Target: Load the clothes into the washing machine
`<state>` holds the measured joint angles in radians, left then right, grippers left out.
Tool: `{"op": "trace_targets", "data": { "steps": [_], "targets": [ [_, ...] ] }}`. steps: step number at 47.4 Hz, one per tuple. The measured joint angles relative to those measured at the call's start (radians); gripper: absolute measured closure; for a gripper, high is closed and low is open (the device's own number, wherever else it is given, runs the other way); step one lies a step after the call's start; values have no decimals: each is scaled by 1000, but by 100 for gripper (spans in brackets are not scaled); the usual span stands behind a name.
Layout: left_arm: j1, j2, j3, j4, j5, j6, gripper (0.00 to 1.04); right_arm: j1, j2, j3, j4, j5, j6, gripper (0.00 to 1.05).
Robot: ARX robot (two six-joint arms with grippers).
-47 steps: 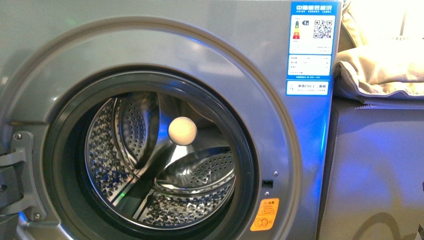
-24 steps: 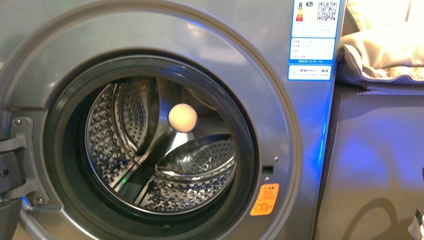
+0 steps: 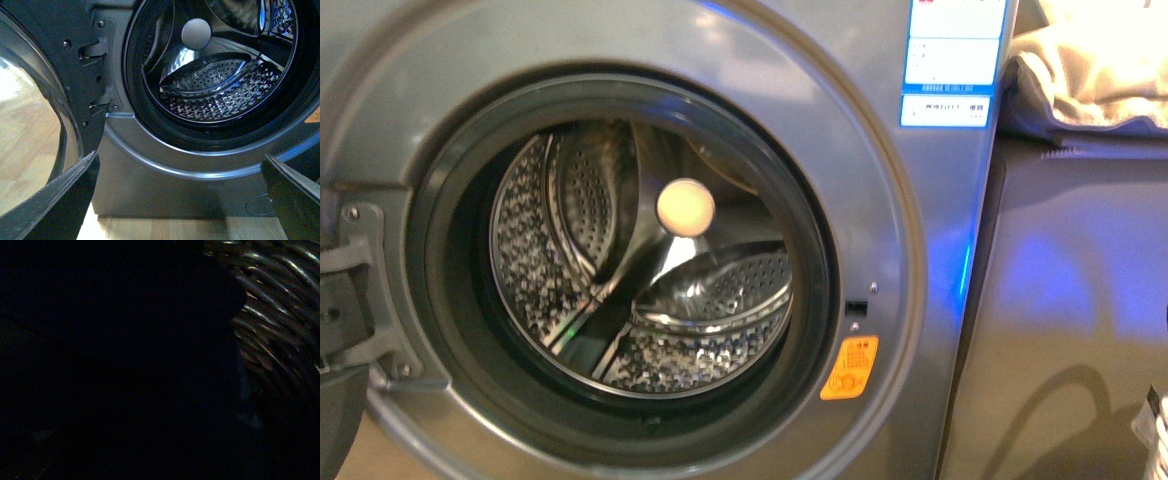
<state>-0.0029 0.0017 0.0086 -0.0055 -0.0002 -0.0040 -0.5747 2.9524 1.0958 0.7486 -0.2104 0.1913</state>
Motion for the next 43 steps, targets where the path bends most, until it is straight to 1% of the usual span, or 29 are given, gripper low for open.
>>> {"op": "trace_targets", "data": {
  "steps": [21,26,31,32,33,36,39,42,43],
  "targets": [
    [0,0,0,0,0,0,6,-6,34,33,-18,-8,-32,8],
    [0,0,0,0,0,0,6,-11,37,33,-14,-1,-35,21],
    [0,0,0,0,0,0,6,-19,38,29,-4,1,-35,38],
    [0,0,0,0,0,0,6,-21,38,24,2,-1,-34,42],
    [0,0,0,0,0,0,6,-21,37,23,3,-1,-34,44],
    [0,0,0,0,0,0,6,-23,32,12,17,-3,-27,56],
    [0,0,0,0,0,0,6,-23,26,6,24,5,-27,65],
    [0,0,0,0,0,0,6,-23,22,0,32,14,-27,71],
    [0,0,0,0,0,0,6,-23,18,-5,38,17,-27,76]
  ]
}}
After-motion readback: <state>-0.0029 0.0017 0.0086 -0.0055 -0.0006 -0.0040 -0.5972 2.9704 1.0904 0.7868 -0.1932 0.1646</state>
